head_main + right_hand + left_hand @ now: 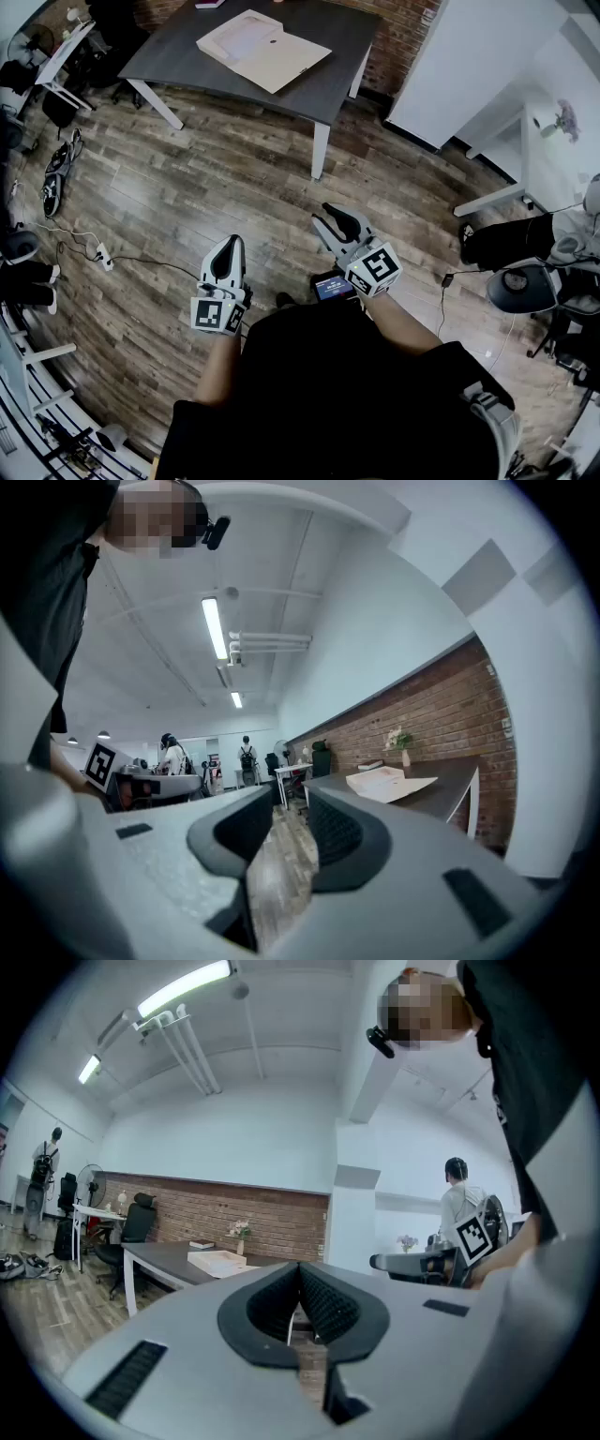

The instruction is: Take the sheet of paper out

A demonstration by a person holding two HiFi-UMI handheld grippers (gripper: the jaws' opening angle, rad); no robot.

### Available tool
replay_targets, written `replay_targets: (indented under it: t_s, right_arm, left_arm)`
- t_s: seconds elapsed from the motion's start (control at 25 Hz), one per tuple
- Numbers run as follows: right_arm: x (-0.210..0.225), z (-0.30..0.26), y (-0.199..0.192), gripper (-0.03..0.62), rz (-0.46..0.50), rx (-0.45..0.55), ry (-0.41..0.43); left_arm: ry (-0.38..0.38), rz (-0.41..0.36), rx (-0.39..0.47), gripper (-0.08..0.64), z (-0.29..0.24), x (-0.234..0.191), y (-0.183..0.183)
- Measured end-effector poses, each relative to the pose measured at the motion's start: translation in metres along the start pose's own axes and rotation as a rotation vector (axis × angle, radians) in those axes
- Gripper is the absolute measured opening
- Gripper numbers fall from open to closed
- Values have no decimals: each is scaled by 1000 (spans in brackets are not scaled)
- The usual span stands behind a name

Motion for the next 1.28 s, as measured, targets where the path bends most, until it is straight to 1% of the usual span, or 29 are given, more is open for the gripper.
replay_targets:
  t_s: [0.24,0.44,0.56,0.72,1.0,1.12,1.28]
  right_arm:
    - [-21,-9,-1,123,-21,9,-12]
    - [-42,-24,-3,123,-29,72,-14]
    - [-58,-40,-5,123,-8,61,-29]
    - [-75,-59,-11,123,-28,70,-9]
    - [-102,-79,-19,123,-31,82,-30]
    - [-109,-80,-20,123,-38,80,-32]
    - [-107,-68,-20,123,-46,71,-61]
  left_arm:
    - [-20,33,-26,-5,18,-19,-4]
    - [-34,55,-29,-5,36,-39,-6]
    - [-28,61,-19,-5,50,-59,-6]
    - [-21,66,-21,-5,67,-82,-8]
    - [-77,78,-19,-5,86,-110,-12]
    - [-83,99,-18,-5,87,-119,-15]
    - [-90,116,-17,-5,83,-125,-18]
Point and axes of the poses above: the fingertips, and each gripper's own axes: z backward along the fingers, x to its right, y out of its top, the point moved 9 cm from there along z, backward along the fingers, and after that the axes turned 14 degrees about y, right-handed, at the moved point
